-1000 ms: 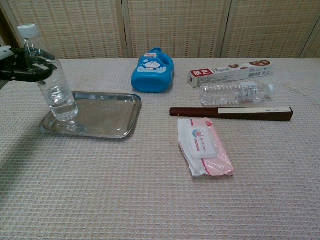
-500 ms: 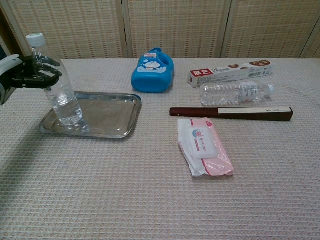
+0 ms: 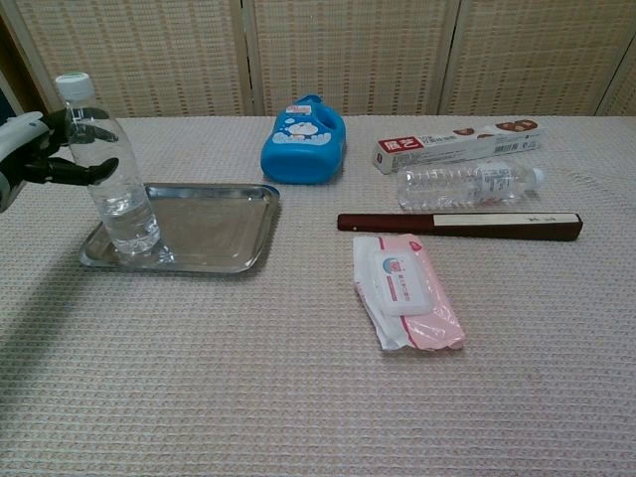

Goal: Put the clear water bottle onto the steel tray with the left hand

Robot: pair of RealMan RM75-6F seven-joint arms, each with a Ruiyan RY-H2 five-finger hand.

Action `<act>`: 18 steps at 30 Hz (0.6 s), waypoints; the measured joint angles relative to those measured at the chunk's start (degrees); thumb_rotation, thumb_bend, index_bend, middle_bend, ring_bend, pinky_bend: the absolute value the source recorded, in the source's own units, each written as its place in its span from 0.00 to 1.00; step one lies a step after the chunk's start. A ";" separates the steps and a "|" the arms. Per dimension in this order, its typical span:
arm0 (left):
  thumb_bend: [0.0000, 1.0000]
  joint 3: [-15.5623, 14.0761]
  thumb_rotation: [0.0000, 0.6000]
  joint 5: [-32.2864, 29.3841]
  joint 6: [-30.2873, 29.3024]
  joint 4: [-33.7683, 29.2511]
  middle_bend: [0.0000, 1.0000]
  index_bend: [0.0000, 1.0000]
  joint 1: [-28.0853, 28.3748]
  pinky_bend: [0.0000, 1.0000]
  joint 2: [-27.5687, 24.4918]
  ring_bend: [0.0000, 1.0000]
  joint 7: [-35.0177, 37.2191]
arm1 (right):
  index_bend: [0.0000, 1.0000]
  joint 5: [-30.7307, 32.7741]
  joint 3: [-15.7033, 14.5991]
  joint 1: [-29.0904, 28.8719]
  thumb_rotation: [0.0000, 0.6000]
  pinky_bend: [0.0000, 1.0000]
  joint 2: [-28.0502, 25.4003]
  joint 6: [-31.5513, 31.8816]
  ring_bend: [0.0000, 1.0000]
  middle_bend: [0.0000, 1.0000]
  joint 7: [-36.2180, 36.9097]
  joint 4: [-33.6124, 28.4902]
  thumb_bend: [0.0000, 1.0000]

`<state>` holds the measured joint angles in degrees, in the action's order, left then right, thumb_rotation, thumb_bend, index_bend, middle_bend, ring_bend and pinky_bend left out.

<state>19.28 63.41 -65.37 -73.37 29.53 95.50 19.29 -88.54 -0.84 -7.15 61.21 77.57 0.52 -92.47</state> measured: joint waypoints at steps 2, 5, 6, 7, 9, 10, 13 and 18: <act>0.44 -0.20 1.00 -0.07 0.37 -0.89 0.02 0.02 -0.12 0.34 -0.50 0.00 -0.56 | 0.00 -0.09 -0.02 0.01 1.00 0.15 -0.03 0.07 0.00 0.00 0.04 0.00 0.18; 0.43 -0.46 1.00 -0.49 1.34 -2.75 0.00 0.00 -0.27 0.31 -1.62 0.00 -1.73 | 0.00 -0.10 0.01 0.01 1.00 0.15 -0.01 0.12 0.00 0.00 0.15 0.03 0.18; 0.43 -0.56 1.00 -0.73 1.72 -3.48 0.00 0.00 -0.33 0.29 -2.08 0.00 -2.33 | 0.00 -0.09 0.00 0.02 1.00 0.15 -0.01 0.12 0.00 0.00 0.16 0.03 0.18; 0.43 -0.64 1.00 -0.85 1.99 -4.04 0.00 0.00 -0.37 0.27 -2.41 0.00 -2.72 | 0.00 -0.13 -0.03 0.03 1.00 0.15 -0.04 0.11 0.00 0.00 0.15 0.03 0.18; 0.42 -0.89 1.00 -0.98 2.62 -5.14 0.00 0.00 -0.49 0.24 -3.20 0.00 -3.08 | 0.00 -0.33 -0.08 0.05 1.00 0.15 -0.08 0.24 0.00 0.00 0.23 0.04 0.18; 0.42 -0.99 1.00 -1.02 2.89 -5.49 0.00 0.00 -0.54 0.24 -3.52 0.00 -3.24 | 0.00 -0.37 -0.08 0.07 1.00 0.15 -0.08 0.32 0.00 0.00 0.28 0.06 0.18; 0.41 -1.32 1.00 -1.11 3.71 -6.37 0.00 0.00 -0.67 0.22 -4.51 0.00 -3.71 | 0.00 -0.24 -0.01 0.11 1.00 0.15 -0.07 0.39 0.00 0.00 0.34 0.08 0.18; 0.41 -1.88 1.00 -1.37 4.84 -6.90 0.00 0.00 -0.81 0.22 -5.96 0.00 -4.78 | 0.00 -0.27 0.00 0.10 1.00 0.15 -0.12 0.41 0.00 0.00 0.41 0.05 0.18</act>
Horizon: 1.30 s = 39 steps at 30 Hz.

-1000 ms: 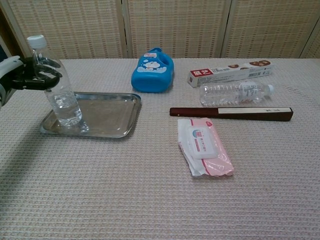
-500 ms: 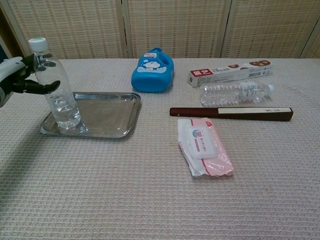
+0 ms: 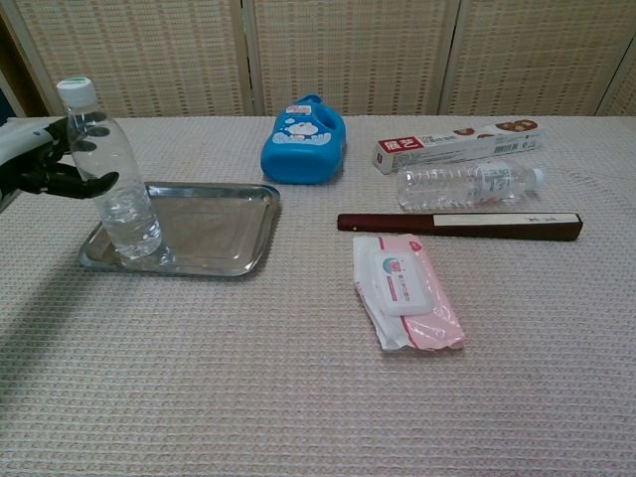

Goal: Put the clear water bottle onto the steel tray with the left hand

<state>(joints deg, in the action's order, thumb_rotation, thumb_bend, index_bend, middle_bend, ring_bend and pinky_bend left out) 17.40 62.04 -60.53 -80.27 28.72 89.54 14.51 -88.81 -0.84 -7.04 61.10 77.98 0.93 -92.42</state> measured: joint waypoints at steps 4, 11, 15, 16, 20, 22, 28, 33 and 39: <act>0.41 -0.16 1.00 -0.36 0.51 -0.81 0.00 0.00 -0.34 0.21 -1.20 0.00 -0.15 | 0.00 0.04 -0.04 -0.04 1.00 0.15 0.05 -0.17 0.00 0.00 -0.06 0.05 0.18; 0.41 -0.68 1.00 -0.33 1.10 -2.40 0.00 0.00 -0.78 0.21 -3.21 0.00 -0.85 | 0.00 0.08 -0.01 -0.05 1.00 0.15 0.14 -0.16 0.00 0.00 -0.22 0.08 0.18; 0.41 -0.91 1.00 -0.24 1.15 -3.71 0.00 0.00 -1.06 0.21 -4.10 0.00 -1.05 | 0.00 0.17 -0.02 -0.06 1.00 0.15 0.21 -0.24 0.00 0.00 -0.27 0.12 0.18; 0.41 -0.97 1.00 -0.22 1.24 -4.00 0.00 0.00 -1.09 0.21 -4.26 0.00 -1.05 | 0.00 0.11 -0.05 -0.06 1.00 0.15 0.18 -0.26 0.00 0.00 -0.27 0.10 0.18; 0.40 -1.46 1.00 -0.16 1.78 -4.87 0.00 0.00 -0.96 0.20 -4.78 0.00 -2.10 | 0.00 -0.01 -0.04 -0.04 1.00 0.15 0.20 -0.11 0.00 0.00 -0.11 0.14 0.18; 0.40 -1.63 1.00 -0.08 1.75 -5.46 0.00 0.00 -0.85 0.20 -4.80 0.00 -2.65 | 0.00 -0.04 -0.09 -0.01 1.00 0.15 0.09 -0.10 0.00 0.00 -0.01 0.10 0.18; 0.38 -2.13 1.00 0.01 0.94 -5.56 0.00 0.00 -0.84 0.19 -4.82 0.00 -4.46 | 0.00 -0.54 -0.10 0.19 1.00 0.15 -0.17 0.64 0.00 0.00 0.73 0.11 0.18; 0.37 -2.84 1.00 0.23 0.29 -5.06 0.00 0.00 -1.47 0.19 -5.50 0.00 -5.15 | 0.00 -0.70 -0.06 0.20 1.00 0.15 -0.14 0.80 0.00 0.00 0.98 0.31 0.18; 0.36 -3.32 1.00 0.48 -0.29 -4.76 0.00 0.00 -2.15 0.19 -6.26 0.00 -5.44 | 0.00 -0.77 -0.16 0.16 1.00 0.15 -0.14 0.64 0.00 0.00 0.90 0.36 0.18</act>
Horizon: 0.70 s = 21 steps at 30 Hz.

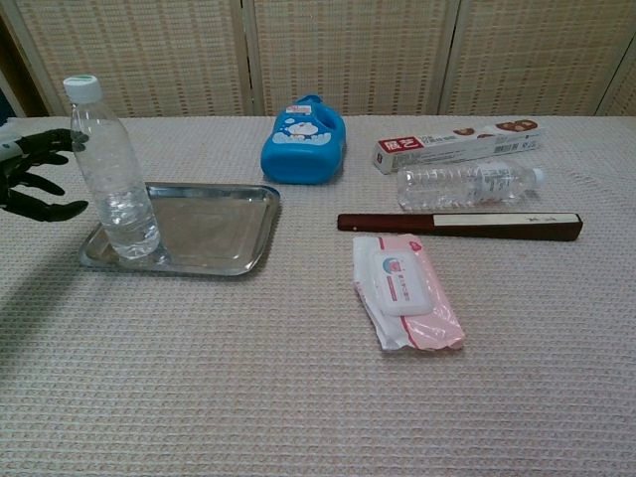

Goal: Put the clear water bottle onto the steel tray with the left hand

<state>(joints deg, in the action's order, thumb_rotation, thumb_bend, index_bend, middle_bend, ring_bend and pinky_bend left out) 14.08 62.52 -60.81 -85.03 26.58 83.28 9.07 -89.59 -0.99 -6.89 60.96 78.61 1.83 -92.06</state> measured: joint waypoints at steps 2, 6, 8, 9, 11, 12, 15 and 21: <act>0.37 -0.01 1.00 -0.07 -0.33 0.14 0.00 0.00 -0.19 0.19 -0.12 0.00 -0.15 | 0.00 0.09 0.07 0.00 1.00 0.15 0.03 0.02 0.00 0.00 0.02 0.01 0.18; 0.37 -0.68 1.00 0.56 -2.74 1.42 0.00 0.00 -1.38 0.19 -0.74 0.00 -1.48 | 0.00 0.09 0.03 -0.02 1.00 0.15 0.02 -0.07 0.00 0.00 -0.05 -0.04 0.18; 0.37 -1.32 1.00 1.90 -4.02 2.29 0.00 0.00 -1.90 0.19 -1.01 0.00 -2.18 | 0.00 0.16 0.04 0.01 1.00 0.15 0.05 -0.05 0.00 0.00 -0.05 -0.03 0.18; 0.37 -1.90 1.00 3.20 -5.13 3.06 0.00 0.00 -2.32 0.19 -1.20 0.00 -2.52 | 0.00 0.20 0.04 0.00 1.00 0.15 0.03 -0.11 0.00 0.00 -0.07 -0.03 0.18; 0.37 -2.95 1.00 5.52 -7.30 4.51 0.00 0.00 -3.11 0.19 -1.52 0.00 -3.39 | 0.00 0.25 0.08 -0.01 1.00 0.15 0.02 -0.11 0.00 0.00 -0.07 -0.08 0.18; 0.37 -3.77 1.00 7.22 -8.94 5.64 0.00 0.00 -3.74 0.19 -1.76 0.00 -4.01 | 0.00 0.30 0.14 -0.02 1.00 0.15 0.04 -0.10 0.00 0.00 -0.07 -0.08 0.18; 0.38 -6.07 1.00 11.63 -12.97 9.04 0.00 0.00 -5.42 0.18 -2.45 0.00 -5.37 | 0.00 0.55 0.22 -0.08 1.00 0.15 0.14 -0.28 0.00 0.00 -0.11 -0.05 0.18; 0.38 -10.04 1.00 19.36 -20.48 17.93 0.00 0.00 -8.49 0.17 -2.57 0.00 -8.23 | 0.00 1.38 0.49 -0.43 1.00 0.15 0.49 -1.12 0.00 0.00 -0.69 0.01 0.18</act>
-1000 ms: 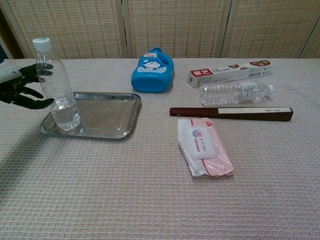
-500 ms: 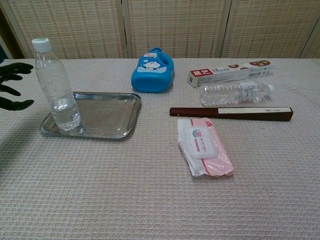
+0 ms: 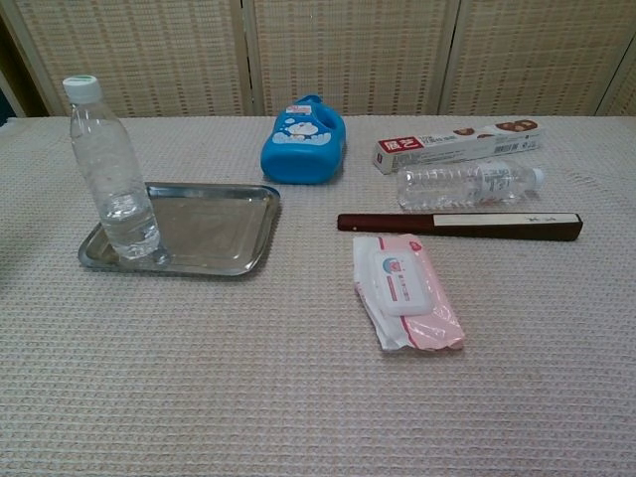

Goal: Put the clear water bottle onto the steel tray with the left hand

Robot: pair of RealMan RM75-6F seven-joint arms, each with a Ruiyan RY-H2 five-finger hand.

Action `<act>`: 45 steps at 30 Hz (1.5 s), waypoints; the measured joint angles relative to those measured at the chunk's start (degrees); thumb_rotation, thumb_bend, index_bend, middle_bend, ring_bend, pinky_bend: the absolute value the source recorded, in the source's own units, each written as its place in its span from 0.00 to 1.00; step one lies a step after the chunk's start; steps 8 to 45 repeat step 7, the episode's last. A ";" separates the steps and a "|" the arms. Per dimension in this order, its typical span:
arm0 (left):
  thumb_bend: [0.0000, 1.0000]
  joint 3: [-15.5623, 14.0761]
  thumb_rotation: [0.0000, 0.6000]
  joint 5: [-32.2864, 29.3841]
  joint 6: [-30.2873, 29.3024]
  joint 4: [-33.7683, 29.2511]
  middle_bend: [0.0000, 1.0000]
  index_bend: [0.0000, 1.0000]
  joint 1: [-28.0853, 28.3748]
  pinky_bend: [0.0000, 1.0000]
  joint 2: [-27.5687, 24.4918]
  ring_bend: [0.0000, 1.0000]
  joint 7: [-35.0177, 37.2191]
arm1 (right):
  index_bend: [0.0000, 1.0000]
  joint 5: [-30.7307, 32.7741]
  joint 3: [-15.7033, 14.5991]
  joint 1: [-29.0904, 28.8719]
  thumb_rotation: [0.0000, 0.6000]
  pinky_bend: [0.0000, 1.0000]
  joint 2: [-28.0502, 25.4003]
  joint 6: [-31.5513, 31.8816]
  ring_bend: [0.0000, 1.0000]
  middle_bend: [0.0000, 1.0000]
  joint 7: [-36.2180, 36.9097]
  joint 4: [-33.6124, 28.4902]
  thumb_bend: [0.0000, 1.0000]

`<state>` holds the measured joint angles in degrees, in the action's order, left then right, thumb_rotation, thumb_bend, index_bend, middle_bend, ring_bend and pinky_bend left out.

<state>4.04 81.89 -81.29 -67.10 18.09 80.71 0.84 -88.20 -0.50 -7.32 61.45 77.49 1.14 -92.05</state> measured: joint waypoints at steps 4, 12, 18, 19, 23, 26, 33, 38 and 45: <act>0.38 -2.51 1.00 3.23 -2.49 3.25 0.00 0.00 -1.82 0.17 0.19 0.00 -0.25 | 0.00 0.23 -0.06 -0.12 1.00 0.15 0.24 -0.48 0.00 0.00 -0.74 0.00 0.18; 0.38 -3.51 1.00 4.36 -2.10 3.77 0.00 0.00 -2.14 0.17 -0.25 0.00 -0.87 | 0.00 0.43 -0.05 -0.16 1.00 0.15 0.36 -0.61 0.00 0.00 -1.06 0.00 0.18; 0.38 -3.51 1.00 4.36 -2.10 3.77 0.00 0.00 -2.14 0.17 -0.25 0.00 -0.87 | 0.00 0.43 -0.05 -0.16 1.00 0.15 0.36 -0.61 0.00 0.00 -1.06 0.00 0.18; 0.38 -3.51 1.00 4.36 -2.10 3.77 0.00 0.00 -2.14 0.17 -0.25 0.00 -0.87 | 0.00 0.43 -0.05 -0.16 1.00 0.15 0.36 -0.61 0.00 0.00 -1.06 0.00 0.18; 0.38 -3.51 1.00 4.36 -2.10 3.77 0.00 0.00 -2.14 0.17 -0.25 0.00 -0.87 | 0.00 0.43 -0.05 -0.16 1.00 0.15 0.36 -0.61 0.00 0.00 -1.06 0.00 0.18; 0.38 -3.51 1.00 4.36 -2.10 3.77 0.00 0.00 -2.14 0.17 -0.25 0.00 -0.87 | 0.00 0.43 -0.05 -0.16 1.00 0.15 0.36 -0.61 0.00 0.00 -1.06 0.00 0.18; 0.38 -3.51 1.00 4.36 -2.10 3.77 0.00 0.00 -2.14 0.17 -0.25 0.00 -0.87 | 0.00 0.43 -0.05 -0.16 1.00 0.15 0.36 -0.61 0.00 0.00 -1.06 0.00 0.18; 0.38 -3.51 1.00 4.36 -2.10 3.77 0.00 0.00 -2.14 0.17 -0.25 0.00 -0.87 | 0.00 0.43 -0.05 -0.16 1.00 0.15 0.36 -0.61 0.00 0.00 -1.06 0.00 0.18; 0.38 -3.51 1.00 4.36 -2.10 3.77 0.00 0.00 -2.14 0.17 -0.25 0.00 -0.87 | 0.00 0.43 -0.05 -0.16 1.00 0.15 0.36 -0.61 0.00 0.00 -1.06 0.00 0.18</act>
